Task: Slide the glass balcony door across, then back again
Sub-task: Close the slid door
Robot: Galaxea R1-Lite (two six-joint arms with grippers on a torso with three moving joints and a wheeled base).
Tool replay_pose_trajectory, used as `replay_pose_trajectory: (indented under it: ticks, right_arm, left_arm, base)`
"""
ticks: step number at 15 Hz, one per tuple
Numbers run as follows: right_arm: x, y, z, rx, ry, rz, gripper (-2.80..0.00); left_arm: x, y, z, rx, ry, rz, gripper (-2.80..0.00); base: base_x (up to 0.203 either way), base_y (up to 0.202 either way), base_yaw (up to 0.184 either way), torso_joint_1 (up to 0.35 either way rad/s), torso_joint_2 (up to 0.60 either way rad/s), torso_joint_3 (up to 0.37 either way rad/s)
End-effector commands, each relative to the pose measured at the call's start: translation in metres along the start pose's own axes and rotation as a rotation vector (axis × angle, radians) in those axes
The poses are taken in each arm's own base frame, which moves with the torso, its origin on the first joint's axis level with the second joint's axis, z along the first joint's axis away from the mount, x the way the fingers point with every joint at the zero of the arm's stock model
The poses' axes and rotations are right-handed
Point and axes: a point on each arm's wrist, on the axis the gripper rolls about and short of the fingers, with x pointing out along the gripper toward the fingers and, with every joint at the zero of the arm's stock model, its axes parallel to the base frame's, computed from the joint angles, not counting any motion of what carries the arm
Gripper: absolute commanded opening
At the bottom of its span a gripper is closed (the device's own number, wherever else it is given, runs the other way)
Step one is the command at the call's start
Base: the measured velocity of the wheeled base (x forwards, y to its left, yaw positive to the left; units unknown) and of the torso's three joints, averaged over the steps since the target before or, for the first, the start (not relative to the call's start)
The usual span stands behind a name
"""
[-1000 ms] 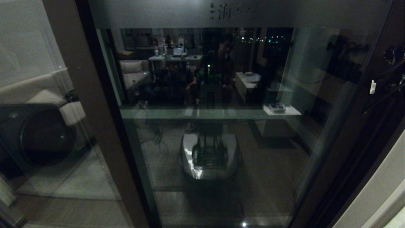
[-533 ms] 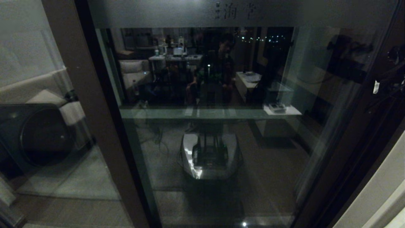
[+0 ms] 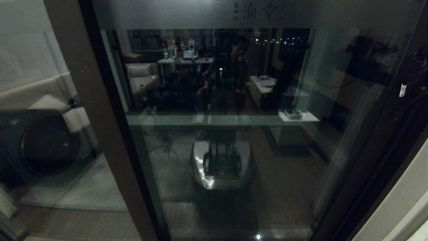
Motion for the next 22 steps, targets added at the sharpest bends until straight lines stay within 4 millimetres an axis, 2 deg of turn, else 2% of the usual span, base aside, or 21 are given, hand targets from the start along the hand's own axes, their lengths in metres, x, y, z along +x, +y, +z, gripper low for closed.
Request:
replay_pose_trajectory:
  ticks: [1, 7, 14, 22]
  right_arm:
    - [-0.001, -0.004, 0.001, 0.002, -0.002, -0.010, -2.80]
    - [0.003, -0.002, -0.002, -0.009, 0.007, -0.007, -2.80]
    - [0.020, -0.002, -0.005, -0.004, 0.010, -0.022, -2.80]
    - [0.017, -0.004, -0.002, 0.000, -0.002, -0.026, -2.80]
  left_arm:
    - [0.000, 0.000, 0.000, 0.000, 0.001, 0.000, -2.80]
    - [0.000, 0.000, 0.000, 0.000, 0.003, 0.000, -2.80]
    - [0.000, 0.000, 0.000, 0.000, 0.003, -0.002, -2.80]
    - [0.000, 0.000, 0.000, 0.000, 0.003, 0.000, -2.80]
  base:
    - [0.000, 0.000, 0.000, 0.000, 0.00, 0.000]
    - [0.000, 0.000, 0.000, 0.000, 0.00, 0.000]
    - [0.000, 0.000, 0.000, 0.000, 0.00, 0.000]
    - [0.000, 0.000, 0.000, 0.000, 0.00, 0.000]
